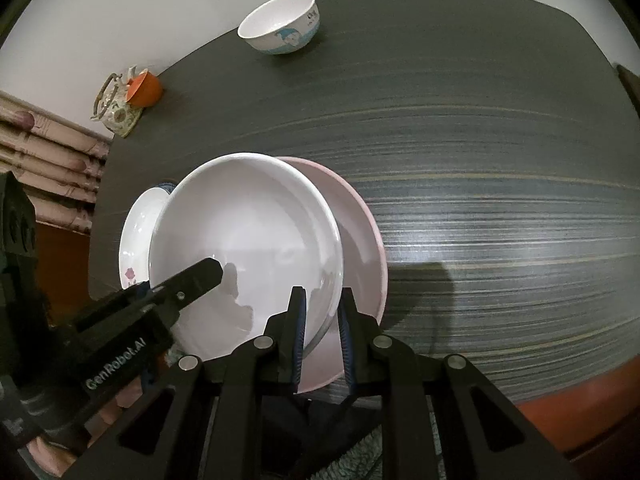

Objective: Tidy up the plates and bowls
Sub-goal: 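Carry the white bowl over the pink-rimmed bowl with the left tool, then lower the white bowl into the pink-rimmed bowl with the left tool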

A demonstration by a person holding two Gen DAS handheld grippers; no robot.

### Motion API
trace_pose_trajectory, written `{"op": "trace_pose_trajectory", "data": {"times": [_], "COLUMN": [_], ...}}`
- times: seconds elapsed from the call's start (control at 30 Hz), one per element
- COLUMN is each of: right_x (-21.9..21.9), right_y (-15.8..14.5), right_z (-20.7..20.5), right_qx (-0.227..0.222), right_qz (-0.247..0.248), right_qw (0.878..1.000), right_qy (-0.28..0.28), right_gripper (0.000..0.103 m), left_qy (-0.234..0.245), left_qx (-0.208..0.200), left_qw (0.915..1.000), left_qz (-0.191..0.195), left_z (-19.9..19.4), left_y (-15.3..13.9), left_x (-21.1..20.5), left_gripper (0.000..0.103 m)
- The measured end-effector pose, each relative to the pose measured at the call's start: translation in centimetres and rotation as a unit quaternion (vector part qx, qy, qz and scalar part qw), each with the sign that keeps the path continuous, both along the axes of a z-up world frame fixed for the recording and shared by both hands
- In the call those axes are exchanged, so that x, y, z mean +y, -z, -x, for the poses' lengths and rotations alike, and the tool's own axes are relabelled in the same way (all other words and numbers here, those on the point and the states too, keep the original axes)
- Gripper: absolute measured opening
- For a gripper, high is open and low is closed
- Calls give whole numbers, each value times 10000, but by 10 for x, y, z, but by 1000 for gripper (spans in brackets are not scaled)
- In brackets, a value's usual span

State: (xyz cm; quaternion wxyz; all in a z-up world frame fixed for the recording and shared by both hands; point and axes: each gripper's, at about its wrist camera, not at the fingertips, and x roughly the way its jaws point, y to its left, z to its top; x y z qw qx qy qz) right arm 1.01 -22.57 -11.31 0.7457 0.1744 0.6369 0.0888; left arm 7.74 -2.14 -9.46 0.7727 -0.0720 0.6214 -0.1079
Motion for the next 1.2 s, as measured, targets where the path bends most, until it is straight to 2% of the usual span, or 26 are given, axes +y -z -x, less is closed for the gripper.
{"op": "trace_pose_trajectory", "data": {"times": [0.4, 0.77, 1.2], "right_x": [6, 19, 23], "right_y": [4, 2, 1], "right_z": [0, 0, 1], "right_qx": [-28, -54, -82], "right_qz": [216, 577, 688], "right_qw": [9998, 9983, 9976], "right_qy": [49, -52, -17], "right_gripper": [18, 22, 24], "left_qy": [112, 95, 114], "left_qx": [3, 93, 132], "left_qw": [9995, 9995, 9995], "left_qz": [-290, -279, -245], "left_z": [-1, 0, -3], "left_y": [12, 14, 21], "left_x": [-15, -14, -16], "left_gripper": [19, 19, 19]}}
